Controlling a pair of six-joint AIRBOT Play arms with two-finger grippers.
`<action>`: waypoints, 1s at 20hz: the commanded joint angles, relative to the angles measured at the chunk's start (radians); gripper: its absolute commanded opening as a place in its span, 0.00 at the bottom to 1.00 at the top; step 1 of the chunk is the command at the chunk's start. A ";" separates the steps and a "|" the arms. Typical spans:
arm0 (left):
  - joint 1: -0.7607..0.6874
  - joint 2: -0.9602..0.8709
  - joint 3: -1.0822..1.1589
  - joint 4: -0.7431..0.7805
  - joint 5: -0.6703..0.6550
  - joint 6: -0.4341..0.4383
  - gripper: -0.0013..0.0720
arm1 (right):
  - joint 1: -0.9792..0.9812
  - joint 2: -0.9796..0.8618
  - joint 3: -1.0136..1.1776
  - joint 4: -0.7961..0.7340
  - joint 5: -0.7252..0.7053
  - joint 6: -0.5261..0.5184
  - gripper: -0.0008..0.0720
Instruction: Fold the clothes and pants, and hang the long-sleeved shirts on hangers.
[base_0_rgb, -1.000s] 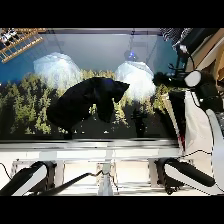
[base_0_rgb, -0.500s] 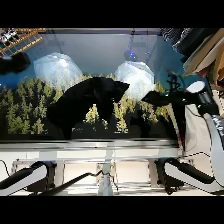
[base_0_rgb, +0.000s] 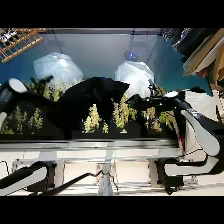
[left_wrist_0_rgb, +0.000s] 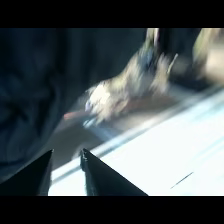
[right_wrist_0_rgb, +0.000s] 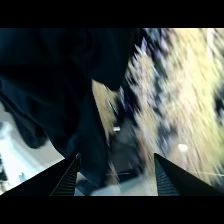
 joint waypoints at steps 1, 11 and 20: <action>-0.121 0.048 -0.138 0.154 0.046 0.057 0.59 | 0.021 -0.076 0.016 0.120 -0.012 -0.085 0.75; -0.196 0.030 -0.223 0.384 0.117 0.008 0.87 | 0.256 -0.162 0.148 -0.147 0.080 0.078 0.73; -0.192 -0.064 -0.202 0.387 0.390 -0.022 0.02 | 0.362 -0.262 0.301 -0.140 -0.007 0.209 0.04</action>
